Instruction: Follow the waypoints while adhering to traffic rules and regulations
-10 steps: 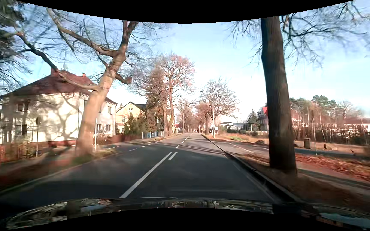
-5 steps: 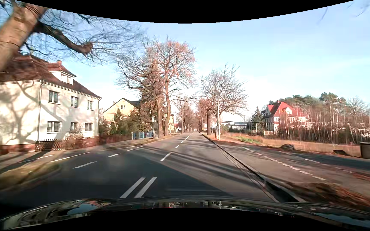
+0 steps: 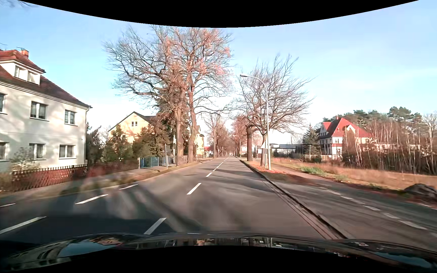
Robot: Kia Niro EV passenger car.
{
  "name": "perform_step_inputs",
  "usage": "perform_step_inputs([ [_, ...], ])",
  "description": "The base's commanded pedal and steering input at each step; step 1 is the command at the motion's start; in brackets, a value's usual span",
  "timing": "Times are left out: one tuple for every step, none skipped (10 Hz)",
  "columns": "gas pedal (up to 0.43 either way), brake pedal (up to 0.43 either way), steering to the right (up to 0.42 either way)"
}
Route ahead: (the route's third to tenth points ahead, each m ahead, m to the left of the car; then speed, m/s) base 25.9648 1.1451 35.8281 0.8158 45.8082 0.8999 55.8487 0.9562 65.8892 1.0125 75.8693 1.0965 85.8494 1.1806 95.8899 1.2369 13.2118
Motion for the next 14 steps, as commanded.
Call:
perform_step_inputs([
  [0.110,0.000,-0.001],
  [0.110,0.000,-0.001],
  [0.110,0.000,-0.001],
  [0.110,0.000,-0.001],
  [0.110,0.000,-0.001],
  [0.110,0.000,-0.001],
  [0.110,0.000,-0.001],
  [0.118,0.000,-0.001],
  [0.118,0.000,-0.001],
  [0.118,0.000,-0.001],
  [0.118,0.000,-0.001],
  [0.118,0.000,-0.001],
  [0.118,0.000,-0.001],
  [0.118,0.000,-0.001],
])
